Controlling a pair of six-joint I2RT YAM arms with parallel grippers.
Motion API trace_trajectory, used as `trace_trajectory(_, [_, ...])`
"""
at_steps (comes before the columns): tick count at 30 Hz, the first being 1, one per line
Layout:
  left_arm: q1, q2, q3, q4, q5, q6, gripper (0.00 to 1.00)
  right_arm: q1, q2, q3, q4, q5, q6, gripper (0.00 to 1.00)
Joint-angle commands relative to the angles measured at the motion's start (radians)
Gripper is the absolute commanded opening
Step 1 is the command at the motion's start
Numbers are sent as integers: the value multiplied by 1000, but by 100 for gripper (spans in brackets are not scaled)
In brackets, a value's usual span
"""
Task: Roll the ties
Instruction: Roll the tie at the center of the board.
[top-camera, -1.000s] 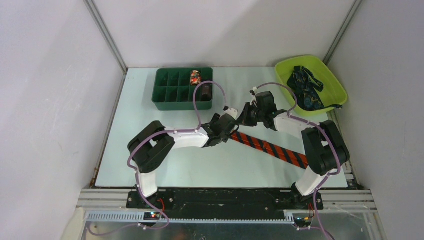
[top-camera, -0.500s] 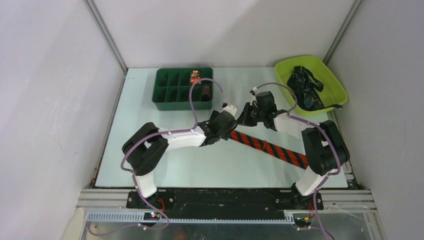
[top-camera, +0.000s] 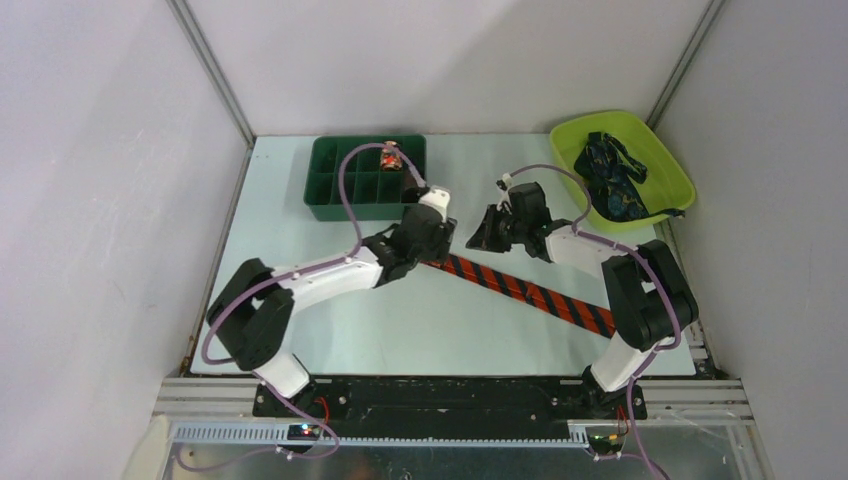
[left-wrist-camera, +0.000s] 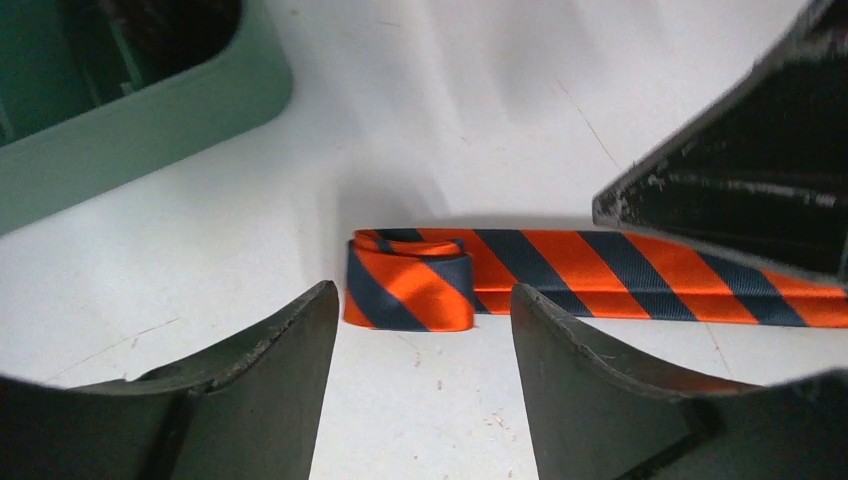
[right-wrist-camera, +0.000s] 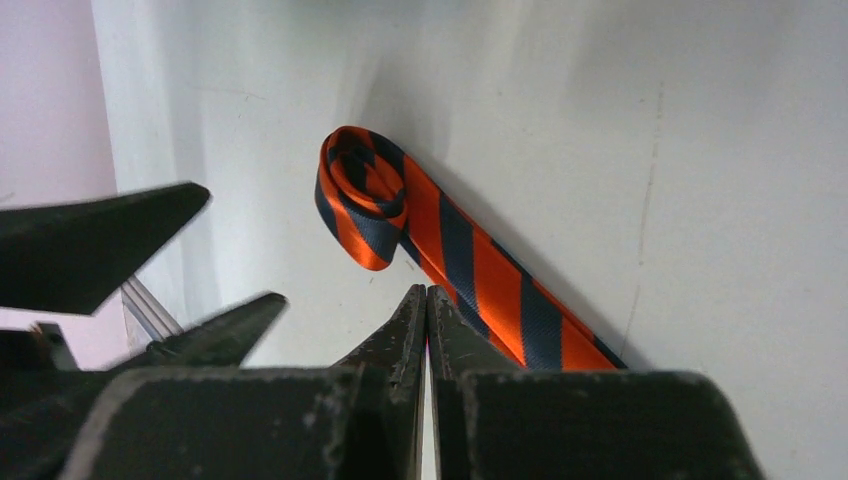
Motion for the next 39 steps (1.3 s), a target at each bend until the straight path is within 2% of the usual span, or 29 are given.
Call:
trace_trajectory(1, [114, -111, -64, 70, 125, -106, 70, 49, 25, 66, 32, -18, 11, 3])
trace_trajectory(4, [186, -146, -118, 142, 238, -165, 70, 75, 51, 94, 41, -22, 25, 2])
trace_trajectory(8, [262, -146, -170, 213, 310, -225, 72, 116, 96, 128, 60, -41, 47, 1])
trace_trajectory(15, [301, -111, -209, 280, 392, -275, 76, 142, 164, 167, 61, -46, 65, 0])
trace_trajectory(39, [322, 20, -225, 361, 444, -306, 77, 144, 229, 169, 15, 27, 63, 0])
